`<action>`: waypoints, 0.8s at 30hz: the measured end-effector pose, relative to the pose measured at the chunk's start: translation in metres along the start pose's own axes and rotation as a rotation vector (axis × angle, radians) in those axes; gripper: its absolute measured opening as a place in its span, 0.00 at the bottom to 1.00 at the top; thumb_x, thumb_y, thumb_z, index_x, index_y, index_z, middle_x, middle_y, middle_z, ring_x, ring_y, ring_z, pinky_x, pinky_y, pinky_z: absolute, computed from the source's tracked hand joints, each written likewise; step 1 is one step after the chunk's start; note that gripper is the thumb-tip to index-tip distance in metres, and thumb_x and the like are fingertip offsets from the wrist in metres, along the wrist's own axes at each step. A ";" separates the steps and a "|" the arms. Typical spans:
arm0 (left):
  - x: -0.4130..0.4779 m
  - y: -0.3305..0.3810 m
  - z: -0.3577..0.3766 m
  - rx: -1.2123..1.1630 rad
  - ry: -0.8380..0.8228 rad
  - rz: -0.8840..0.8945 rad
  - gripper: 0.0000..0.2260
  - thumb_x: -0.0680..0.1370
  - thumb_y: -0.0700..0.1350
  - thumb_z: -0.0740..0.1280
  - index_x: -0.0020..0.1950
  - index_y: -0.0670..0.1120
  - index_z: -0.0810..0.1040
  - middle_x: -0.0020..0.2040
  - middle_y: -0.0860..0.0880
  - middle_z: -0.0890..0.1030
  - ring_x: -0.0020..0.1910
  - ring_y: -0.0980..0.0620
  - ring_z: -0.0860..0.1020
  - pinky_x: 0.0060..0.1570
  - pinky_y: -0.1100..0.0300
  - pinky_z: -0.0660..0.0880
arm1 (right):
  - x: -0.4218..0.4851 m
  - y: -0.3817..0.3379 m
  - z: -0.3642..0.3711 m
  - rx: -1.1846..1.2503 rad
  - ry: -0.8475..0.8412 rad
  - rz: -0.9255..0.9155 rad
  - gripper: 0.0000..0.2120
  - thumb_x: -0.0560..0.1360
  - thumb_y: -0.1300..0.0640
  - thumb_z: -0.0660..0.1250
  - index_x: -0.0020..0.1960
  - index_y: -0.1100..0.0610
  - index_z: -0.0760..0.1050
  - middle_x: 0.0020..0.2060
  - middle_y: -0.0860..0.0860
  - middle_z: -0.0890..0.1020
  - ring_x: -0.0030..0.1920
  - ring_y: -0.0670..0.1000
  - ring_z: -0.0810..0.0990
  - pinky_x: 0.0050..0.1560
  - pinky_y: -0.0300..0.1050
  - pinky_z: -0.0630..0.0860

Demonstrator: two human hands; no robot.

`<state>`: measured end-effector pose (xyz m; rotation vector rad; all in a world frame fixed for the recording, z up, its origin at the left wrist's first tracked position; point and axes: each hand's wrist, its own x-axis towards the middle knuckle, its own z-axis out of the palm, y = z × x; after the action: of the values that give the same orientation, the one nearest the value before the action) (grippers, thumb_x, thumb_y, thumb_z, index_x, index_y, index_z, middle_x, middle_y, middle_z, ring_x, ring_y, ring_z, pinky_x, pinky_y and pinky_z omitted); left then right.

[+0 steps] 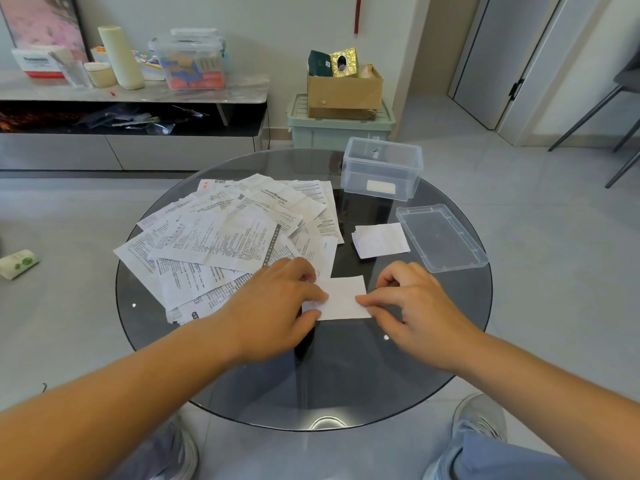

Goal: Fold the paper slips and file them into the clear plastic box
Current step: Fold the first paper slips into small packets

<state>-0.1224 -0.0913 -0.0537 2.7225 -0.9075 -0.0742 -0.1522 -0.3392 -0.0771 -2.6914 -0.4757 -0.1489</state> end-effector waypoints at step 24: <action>0.037 0.017 -0.017 -0.101 -0.186 -0.196 0.26 0.69 0.64 0.76 0.61 0.55 0.74 0.56 0.55 0.74 0.53 0.54 0.75 0.52 0.58 0.76 | 0.043 -0.025 -0.020 0.191 -0.235 0.179 0.15 0.74 0.45 0.73 0.58 0.46 0.76 0.52 0.44 0.76 0.49 0.46 0.77 0.54 0.46 0.78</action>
<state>-0.1002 -0.1226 -0.0310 2.7338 -0.6586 -0.4064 -0.1211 -0.3131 -0.0420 -2.5565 -0.2971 0.2537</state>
